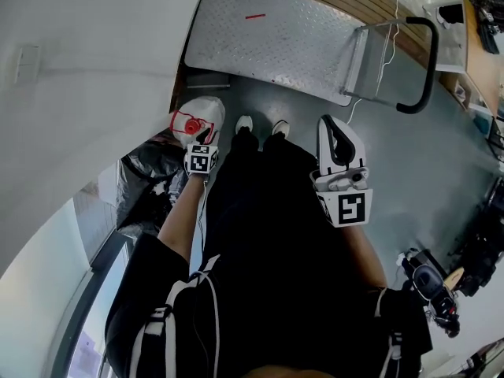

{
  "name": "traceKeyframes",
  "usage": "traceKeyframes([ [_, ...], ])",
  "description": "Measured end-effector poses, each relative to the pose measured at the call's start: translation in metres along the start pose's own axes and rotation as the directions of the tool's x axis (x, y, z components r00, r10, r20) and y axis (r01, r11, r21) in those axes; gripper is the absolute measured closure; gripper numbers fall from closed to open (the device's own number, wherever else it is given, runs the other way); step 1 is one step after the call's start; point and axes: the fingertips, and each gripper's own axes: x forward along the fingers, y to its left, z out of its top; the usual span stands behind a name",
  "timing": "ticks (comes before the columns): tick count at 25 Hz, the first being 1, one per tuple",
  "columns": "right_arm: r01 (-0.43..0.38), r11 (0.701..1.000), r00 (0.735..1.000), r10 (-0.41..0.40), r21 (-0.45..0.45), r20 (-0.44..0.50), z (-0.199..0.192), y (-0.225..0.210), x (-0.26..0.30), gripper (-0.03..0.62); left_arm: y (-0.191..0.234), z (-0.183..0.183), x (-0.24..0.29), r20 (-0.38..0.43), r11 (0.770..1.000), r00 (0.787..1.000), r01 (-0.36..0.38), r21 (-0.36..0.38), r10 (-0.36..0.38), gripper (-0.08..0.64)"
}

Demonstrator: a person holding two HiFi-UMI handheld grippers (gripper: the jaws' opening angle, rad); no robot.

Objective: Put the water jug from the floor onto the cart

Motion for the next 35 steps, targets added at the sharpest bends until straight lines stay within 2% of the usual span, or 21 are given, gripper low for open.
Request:
traceKeyframes([
  [2, 0.006, 1.0, 1.0, -0.006, 0.01, -0.027, -0.007, 0.006, 0.002, 0.572, 0.006, -0.013, 0.009, -0.044, 1.0, 0.999, 0.014, -0.015, -0.015, 0.436],
  [7, 0.003, 1.0, 0.999, -0.004, -0.019, -0.036, -0.007, 0.021, 0.01, 0.573, 0.016, -0.041, 0.026, -0.118, 0.999, 0.993, 0.02, -0.038, -0.024, 0.434],
  [13, -0.012, 0.996, 0.998, 0.007, -0.086, -0.063, 0.002, 0.028, 0.011, 0.573, 0.023, -0.074, 0.042, -0.256, 0.998, 0.966, 0.012, -0.058, -0.027, 0.428],
  [19, -0.018, 0.997, 0.995, 0.01, -0.077, -0.101, -0.009, 0.035, 0.013, 0.572, 0.035, -0.088, 0.057, -0.286, 0.998, 0.958, 0.0, -0.06, -0.017, 0.428],
  [24, 0.007, 0.998, 0.993, -0.015, -0.07, -0.116, -0.022, 0.038, 0.013, 0.572, 0.048, -0.104, 0.078, -0.296, 0.999, 0.954, 0.04, -0.028, -0.047, 0.428],
  [27, 0.026, 0.997, 0.991, -0.035, -0.072, -0.126, -0.029, 0.034, 0.012, 0.572, 0.059, -0.105, 0.085, -0.324, 1.0, 0.946, 0.031, 0.002, -0.029, 0.428],
  [31, 0.061, 0.996, 0.988, -0.069, -0.063, -0.139, -0.038, 0.027, 0.009, 0.572, 0.059, -0.115, 0.099, -0.331, 0.998, 0.942, 0.068, 0.007, -0.062, 0.428],
  [35, 0.088, 0.995, 0.984, -0.094, -0.046, -0.153, -0.048, 0.02, 0.01, 0.572, 0.057, -0.114, 0.111, -0.338, 0.997, 0.939, 0.073, 0.029, -0.059, 0.428],
])
